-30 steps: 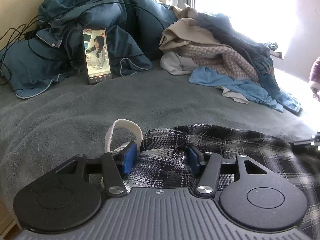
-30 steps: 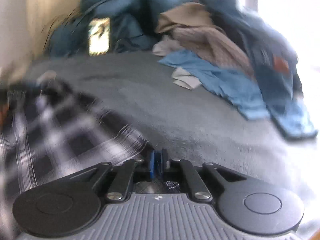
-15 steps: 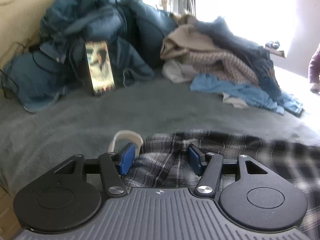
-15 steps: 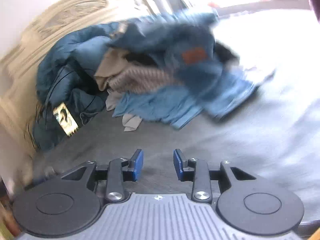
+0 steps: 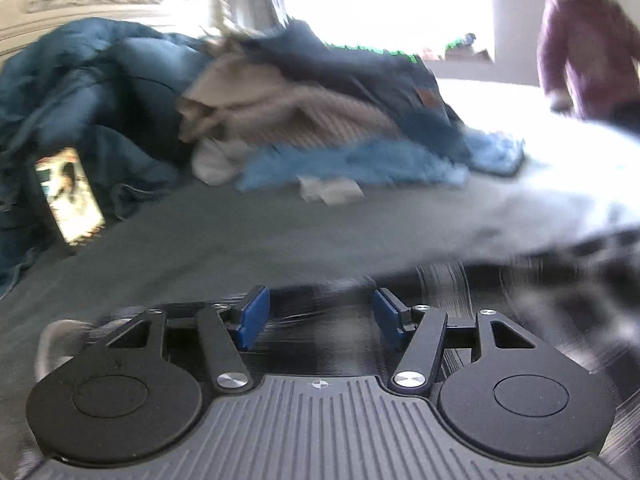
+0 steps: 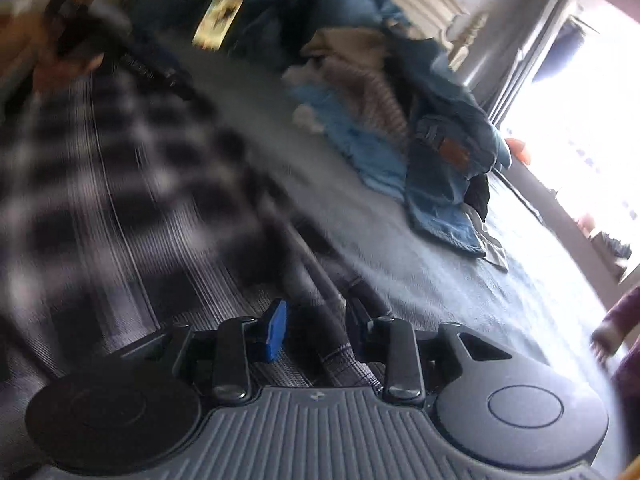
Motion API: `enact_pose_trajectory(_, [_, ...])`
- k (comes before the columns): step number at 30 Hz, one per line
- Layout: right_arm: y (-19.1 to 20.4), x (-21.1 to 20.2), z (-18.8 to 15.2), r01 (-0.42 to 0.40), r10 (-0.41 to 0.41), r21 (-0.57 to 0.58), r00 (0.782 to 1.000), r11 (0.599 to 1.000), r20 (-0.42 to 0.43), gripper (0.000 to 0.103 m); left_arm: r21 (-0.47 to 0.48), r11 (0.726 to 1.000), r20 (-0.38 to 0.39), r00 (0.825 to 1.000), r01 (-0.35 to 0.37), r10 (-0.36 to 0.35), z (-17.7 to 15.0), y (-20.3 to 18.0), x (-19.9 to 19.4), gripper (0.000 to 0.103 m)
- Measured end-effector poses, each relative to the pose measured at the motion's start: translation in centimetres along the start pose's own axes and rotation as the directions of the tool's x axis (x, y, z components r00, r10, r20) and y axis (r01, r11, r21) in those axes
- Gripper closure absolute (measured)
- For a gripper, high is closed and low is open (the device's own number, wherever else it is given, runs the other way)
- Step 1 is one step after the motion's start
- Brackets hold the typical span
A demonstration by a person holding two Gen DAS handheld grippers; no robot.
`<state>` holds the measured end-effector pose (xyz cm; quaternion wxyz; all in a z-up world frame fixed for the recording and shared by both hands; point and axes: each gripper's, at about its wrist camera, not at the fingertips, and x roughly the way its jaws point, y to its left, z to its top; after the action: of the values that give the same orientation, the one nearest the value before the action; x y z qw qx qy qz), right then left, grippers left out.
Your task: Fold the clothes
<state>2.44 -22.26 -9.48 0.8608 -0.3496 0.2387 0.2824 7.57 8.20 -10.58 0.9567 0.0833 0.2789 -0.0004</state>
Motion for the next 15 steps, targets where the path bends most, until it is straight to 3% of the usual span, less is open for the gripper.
enact_pose_trajectory(2, [0.0, 0.6, -0.3, 0.007, -0.007, -0.013, 1.0, 1.0, -0.007, 0.092, 0.019, 1.0, -0.014, 1.0, -0.012, 0.013, -0.4, -0.3, 0.9, 0.044])
enact_pose_trajectory(4, [-0.7, 0.7, -0.2, 0.019, -0.019, 0.016, 1.0, 1.0, 0.001, 0.095, 0.015, 1.0, -0.014, 1.0, -0.012, 0.012, -0.6, -0.1, 1.2, 0.044])
enact_pose_trajectory(8, [-4.2, 0.8, -0.1, 0.016, -0.023, 0.184, 0.999, 0.983, 0.031, 0.095, 0.009, 1.0, -0.012, 1.0, -0.016, 0.016, -0.5, 0.4, 1.3, 0.044])
enact_pose_trajectory(15, [-8.9, 4.1, -1.1, 0.006, 0.0, 0.415, 1.0, 0.91, -0.015, 0.095, 0.003, 1.0, -0.012, 0.999, -0.031, 0.031, -0.7, 0.3, 1.5, 0.043])
